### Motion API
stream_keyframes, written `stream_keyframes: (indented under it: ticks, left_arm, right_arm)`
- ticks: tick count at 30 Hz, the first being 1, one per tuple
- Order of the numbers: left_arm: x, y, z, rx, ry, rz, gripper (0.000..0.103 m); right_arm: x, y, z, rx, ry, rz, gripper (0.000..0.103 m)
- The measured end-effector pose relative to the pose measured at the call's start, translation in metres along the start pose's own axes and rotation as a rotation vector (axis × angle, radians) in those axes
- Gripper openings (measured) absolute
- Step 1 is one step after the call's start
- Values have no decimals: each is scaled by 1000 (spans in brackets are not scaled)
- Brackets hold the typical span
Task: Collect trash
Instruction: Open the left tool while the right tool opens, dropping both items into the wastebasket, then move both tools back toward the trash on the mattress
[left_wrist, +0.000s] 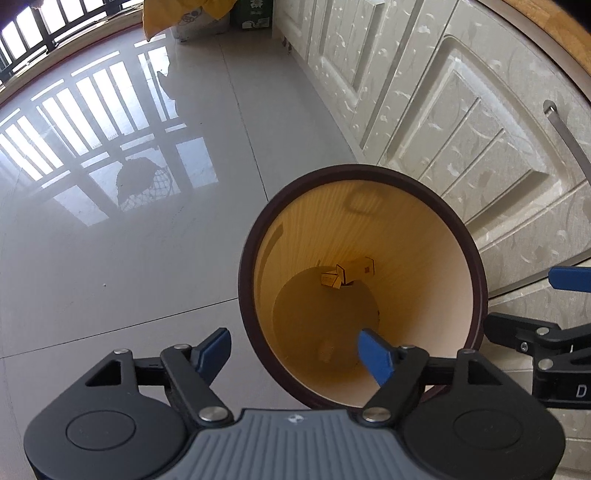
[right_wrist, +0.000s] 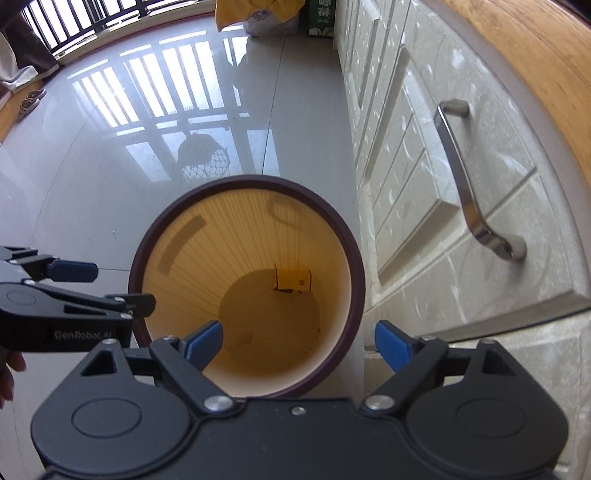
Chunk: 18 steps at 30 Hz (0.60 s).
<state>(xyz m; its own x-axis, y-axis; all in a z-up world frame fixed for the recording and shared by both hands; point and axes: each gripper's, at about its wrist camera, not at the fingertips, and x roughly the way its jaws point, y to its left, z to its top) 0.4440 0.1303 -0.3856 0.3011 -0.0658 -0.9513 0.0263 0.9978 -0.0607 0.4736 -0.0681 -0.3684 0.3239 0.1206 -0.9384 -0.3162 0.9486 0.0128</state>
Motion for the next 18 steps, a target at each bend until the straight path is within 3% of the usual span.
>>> stream_keyframes:
  ticks: [10, 18]
  left_arm:
    - [-16, 1, -10, 9, -4, 6, 90]
    - [-37, 9, -21, 9, -15, 13, 101]
  right_arm:
    - [-12, 6, -8, -40, -1, 1, 103]
    - [-31, 12, -10, -37, -24, -2, 103]
